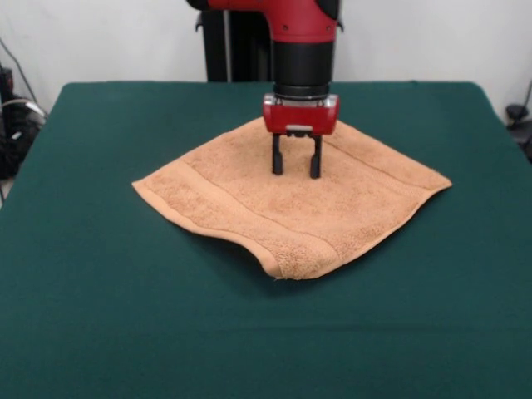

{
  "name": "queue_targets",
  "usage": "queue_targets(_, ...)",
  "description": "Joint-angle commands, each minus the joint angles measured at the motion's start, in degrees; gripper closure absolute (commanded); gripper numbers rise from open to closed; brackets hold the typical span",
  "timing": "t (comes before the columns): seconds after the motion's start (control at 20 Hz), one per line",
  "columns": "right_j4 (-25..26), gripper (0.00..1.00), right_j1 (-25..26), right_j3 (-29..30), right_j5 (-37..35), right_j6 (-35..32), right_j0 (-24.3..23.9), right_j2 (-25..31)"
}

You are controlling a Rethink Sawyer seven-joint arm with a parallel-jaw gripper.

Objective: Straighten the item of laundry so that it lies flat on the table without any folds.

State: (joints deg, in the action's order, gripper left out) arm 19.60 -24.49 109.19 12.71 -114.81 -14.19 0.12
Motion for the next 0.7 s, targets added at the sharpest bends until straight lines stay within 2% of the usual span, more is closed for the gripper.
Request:
queue_targets(0.05, -2.0, 0.00, 16.1, -10.8, 4.7, -7.5, 2.0, 5.6)
queue_targets(0.3, -1.5, 0.00, 15.8, -6.2, 4.2, -8.1, 1.9, 3.8)
queue_targets(0.7, -2.0, 0.00, 12.0, 1.5, 3.1, -9.1, 2.8, 1.2)
